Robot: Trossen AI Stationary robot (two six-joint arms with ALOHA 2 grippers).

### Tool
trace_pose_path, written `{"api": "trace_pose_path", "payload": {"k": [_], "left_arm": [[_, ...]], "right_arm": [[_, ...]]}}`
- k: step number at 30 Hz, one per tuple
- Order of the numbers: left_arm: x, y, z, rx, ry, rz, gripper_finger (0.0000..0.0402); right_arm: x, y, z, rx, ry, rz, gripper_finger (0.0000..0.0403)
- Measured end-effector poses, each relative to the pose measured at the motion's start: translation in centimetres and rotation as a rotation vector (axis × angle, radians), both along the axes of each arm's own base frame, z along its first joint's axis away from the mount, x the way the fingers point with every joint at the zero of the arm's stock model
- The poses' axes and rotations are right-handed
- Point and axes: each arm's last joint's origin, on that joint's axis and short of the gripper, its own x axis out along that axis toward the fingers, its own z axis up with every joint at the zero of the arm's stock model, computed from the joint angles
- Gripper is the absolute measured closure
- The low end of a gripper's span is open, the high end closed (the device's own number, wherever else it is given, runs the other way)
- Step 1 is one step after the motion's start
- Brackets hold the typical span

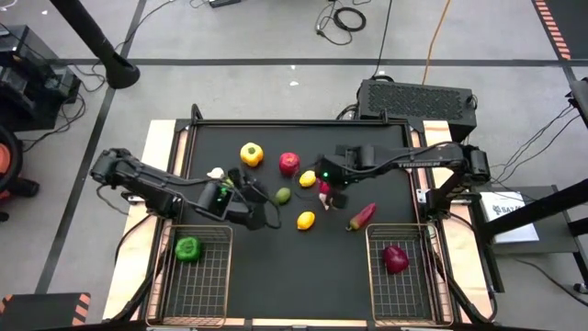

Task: Sort produce into baskets
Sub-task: Put the red bell pepper into the left gold wire basket

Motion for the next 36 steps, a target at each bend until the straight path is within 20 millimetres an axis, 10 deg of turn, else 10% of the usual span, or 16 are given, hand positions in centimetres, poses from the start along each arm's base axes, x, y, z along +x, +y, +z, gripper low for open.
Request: {"api": "trace_pose_path", "payload": {"k": [12, 36], "left_arm": [[-4.5, -1.6, 3.6, 0.051, -0.165, 0.013, 0.0114], [-5.5, -1.9, 3.0, -0.017, -0.090, 0.035, 0.0114]], "right_arm": [[5.8, 1.7, -1.3, 0.158, -0.367, 0.014, 0.0389], [14.7, 4.3, -7.1, 0.165, -0.283, 0.148, 0.0366]]}}
